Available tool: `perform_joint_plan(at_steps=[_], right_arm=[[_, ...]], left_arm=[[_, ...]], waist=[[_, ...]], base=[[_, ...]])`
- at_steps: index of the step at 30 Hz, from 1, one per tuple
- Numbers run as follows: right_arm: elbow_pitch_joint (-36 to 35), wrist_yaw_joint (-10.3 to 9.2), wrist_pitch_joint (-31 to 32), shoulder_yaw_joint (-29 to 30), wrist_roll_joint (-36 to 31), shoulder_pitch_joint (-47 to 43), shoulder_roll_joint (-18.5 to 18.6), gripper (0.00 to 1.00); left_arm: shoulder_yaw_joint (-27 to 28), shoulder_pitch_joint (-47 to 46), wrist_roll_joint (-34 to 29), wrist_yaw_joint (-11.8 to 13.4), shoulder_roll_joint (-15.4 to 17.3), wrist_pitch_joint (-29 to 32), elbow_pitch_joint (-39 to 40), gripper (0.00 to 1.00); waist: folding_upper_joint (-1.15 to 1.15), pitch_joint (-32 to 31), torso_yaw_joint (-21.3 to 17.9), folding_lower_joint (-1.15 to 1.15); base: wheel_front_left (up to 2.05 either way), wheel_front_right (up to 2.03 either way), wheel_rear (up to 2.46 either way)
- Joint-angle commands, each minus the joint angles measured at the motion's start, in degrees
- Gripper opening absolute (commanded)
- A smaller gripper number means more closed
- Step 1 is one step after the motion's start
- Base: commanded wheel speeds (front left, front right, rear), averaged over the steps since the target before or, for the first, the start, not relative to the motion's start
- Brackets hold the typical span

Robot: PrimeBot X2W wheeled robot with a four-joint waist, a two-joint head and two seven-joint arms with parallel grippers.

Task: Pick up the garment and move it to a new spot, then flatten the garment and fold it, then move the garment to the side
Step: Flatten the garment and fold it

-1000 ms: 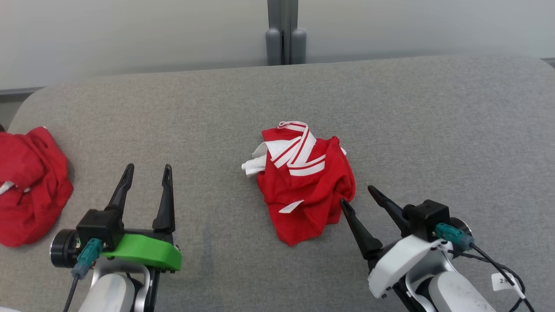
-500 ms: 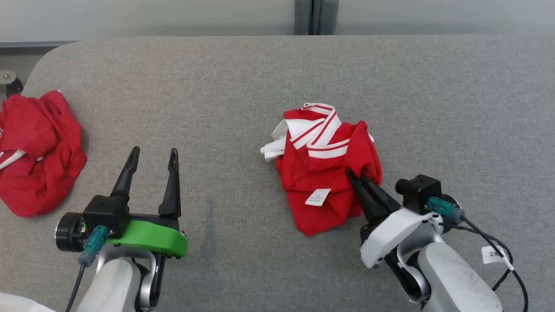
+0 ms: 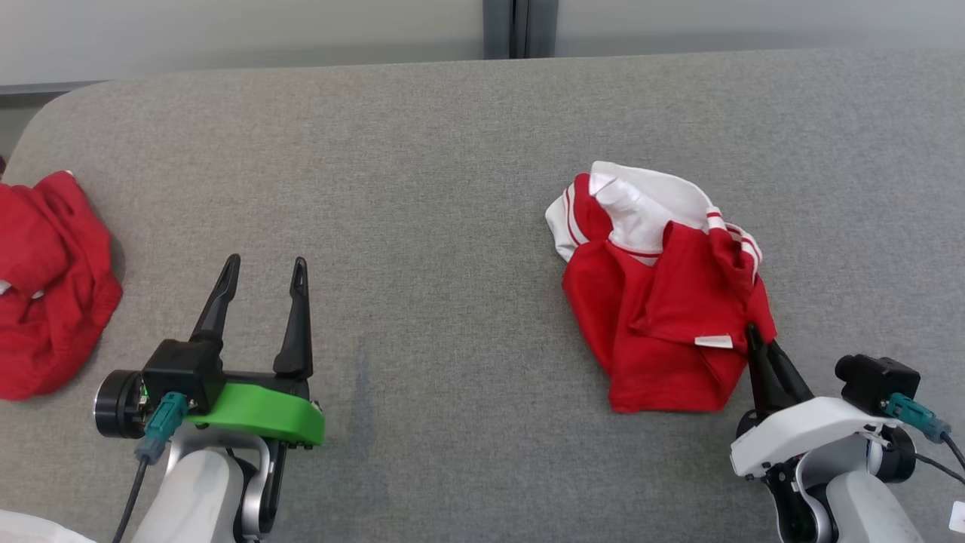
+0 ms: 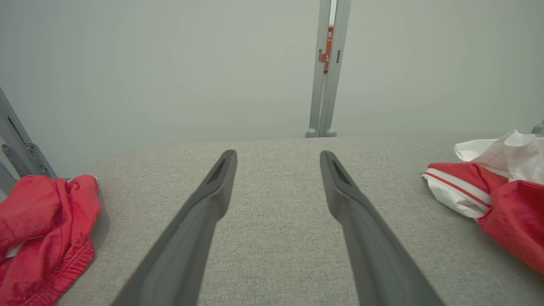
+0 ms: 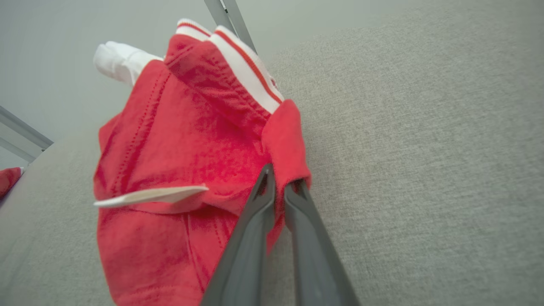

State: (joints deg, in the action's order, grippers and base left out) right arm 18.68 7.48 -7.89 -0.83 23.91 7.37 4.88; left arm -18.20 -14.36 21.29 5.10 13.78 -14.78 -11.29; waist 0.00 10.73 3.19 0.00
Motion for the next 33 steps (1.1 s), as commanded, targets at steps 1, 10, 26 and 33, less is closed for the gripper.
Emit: perform_joint_plan(at_steps=[1,10,26,33], right_arm=[[-0.05,0.03,-0.7,0.34,0.11,-0.2,-0.07,1.0],[-7.12,0.03,-5.44,-0.5,-6.07,-1.95,4.28,1.0],[-20.31,0.03,2.23,-2.18,-9.73,-7.55,5.72,1.0],[-21.57,0.03,3.22,-1.89,-9.65,-8.22,5.43,1.0]], left_arm=[[0.31,-0.18,-0.01,0.17,0.11,-0.42,0.0,1.0],[0.92,1.54,0.61,0.71,0.73,-0.37,-0.17,1.0],[0.74,6.81,1.42,1.94,1.31,0.07,1.3,1.0],[0.33,7.0,1.64,2.33,1.37,0.53,1.79,1.0]], waist=[[0.0,0.1,-0.31,0.0],[0.0,-1.18,-1.84,0.0],[0.0,-5.39,-2.98,0.0],[0.0,-5.35,-2.96,0.0]], base=[[0.0,0.0,0.0],[0.0,0.0,0.0],[0.0,0.0,0.0],[0.0,0.0,0.0]])
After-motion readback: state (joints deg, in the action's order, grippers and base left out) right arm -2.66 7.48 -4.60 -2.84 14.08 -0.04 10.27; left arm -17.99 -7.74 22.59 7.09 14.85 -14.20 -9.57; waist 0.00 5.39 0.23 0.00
